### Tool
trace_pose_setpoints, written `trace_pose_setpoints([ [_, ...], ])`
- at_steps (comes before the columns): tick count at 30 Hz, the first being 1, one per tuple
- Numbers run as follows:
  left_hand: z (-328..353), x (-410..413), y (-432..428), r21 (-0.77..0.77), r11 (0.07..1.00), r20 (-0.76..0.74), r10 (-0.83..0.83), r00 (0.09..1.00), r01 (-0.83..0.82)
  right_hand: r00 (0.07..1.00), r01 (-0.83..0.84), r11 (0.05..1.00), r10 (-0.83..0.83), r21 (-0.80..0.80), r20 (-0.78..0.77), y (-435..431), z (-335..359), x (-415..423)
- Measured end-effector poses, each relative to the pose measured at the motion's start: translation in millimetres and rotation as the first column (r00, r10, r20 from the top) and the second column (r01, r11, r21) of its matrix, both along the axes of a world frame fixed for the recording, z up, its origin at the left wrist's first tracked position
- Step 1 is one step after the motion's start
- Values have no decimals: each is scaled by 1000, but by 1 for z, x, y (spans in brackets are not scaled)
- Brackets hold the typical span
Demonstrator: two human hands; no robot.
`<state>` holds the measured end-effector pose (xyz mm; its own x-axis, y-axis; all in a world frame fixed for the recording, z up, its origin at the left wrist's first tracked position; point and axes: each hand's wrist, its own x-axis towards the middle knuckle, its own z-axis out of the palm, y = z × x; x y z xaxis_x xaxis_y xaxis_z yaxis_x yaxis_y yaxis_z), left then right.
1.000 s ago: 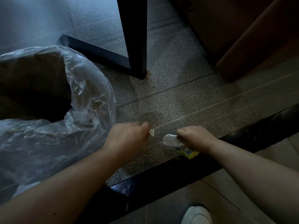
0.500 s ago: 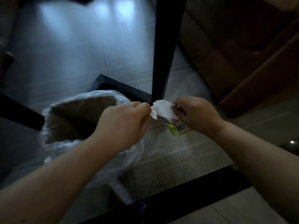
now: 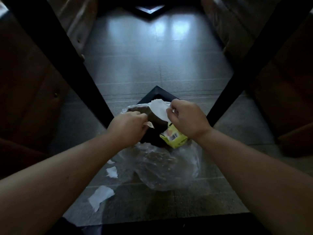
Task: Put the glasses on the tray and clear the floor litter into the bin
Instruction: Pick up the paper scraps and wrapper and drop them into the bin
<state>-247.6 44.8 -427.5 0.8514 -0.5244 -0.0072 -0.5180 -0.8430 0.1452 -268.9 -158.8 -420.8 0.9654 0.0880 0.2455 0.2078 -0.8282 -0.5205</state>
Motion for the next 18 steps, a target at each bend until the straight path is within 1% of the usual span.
trace_pose_setpoints([
  [5,-10,-6,11,28,997,-9,-65,998,66,998,4,1000,-5,-12,-63,10,-17,0],
  [8,-12,-12,17,36,996,17,-86,996,85,996,6,993,-16,-116,-91,13,-19,-4],
  [13,-5,-19,24,0,996,63,-89,994,89,985,-89,963,48,-256,-163,15,-10,-10],
  [18,11,-24,32,-7,988,75,-155,985,156,977,-166,938,115,-305,-179,15,7,-20],
])
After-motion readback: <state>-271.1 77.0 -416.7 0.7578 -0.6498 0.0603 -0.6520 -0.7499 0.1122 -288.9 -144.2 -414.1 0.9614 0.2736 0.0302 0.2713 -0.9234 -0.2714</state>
